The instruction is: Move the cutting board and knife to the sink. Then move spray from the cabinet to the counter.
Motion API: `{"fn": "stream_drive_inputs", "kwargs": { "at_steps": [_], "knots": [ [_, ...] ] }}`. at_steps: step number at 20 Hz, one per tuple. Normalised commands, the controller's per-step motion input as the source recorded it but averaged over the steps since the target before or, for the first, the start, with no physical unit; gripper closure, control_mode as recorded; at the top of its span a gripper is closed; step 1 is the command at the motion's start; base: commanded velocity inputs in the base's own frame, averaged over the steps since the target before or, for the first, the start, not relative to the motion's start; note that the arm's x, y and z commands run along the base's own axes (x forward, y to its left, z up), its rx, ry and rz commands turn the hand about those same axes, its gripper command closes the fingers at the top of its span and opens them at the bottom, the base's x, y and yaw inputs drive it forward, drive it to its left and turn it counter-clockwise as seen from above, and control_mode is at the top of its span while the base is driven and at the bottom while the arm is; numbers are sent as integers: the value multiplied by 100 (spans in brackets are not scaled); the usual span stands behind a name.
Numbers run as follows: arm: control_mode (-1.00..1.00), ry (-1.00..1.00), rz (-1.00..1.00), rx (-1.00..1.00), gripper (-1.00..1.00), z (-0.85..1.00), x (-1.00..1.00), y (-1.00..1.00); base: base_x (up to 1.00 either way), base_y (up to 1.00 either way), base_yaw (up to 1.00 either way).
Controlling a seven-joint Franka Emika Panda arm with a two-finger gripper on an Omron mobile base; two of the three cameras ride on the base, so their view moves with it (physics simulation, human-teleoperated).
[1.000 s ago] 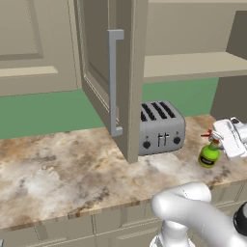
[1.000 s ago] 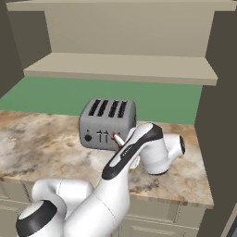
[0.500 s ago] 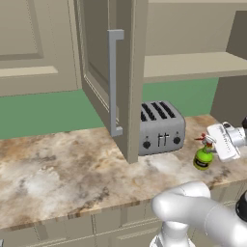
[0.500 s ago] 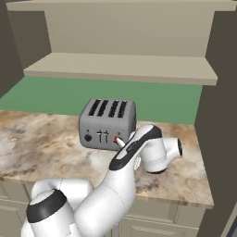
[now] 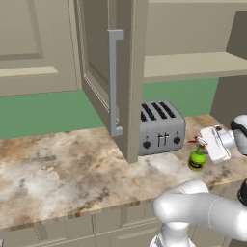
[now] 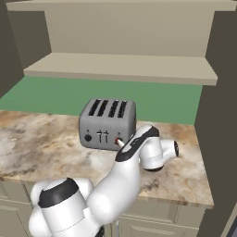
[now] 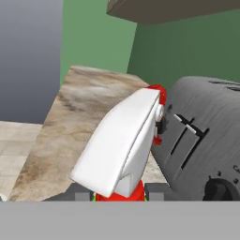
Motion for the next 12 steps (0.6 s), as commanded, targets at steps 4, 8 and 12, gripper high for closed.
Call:
{"fn": "stream_drive_inputs", "kwargs": {
  "at_steps": [4,8,12],
  "knots": [
    [-100,2,1,0,100,-30,22,0,0,0,0],
    [-100,2,2,2,100,-25,22,0,0,0,0],
    [-100,2,1,0,100,-29,18,0,0,0,0]
  ]
}}
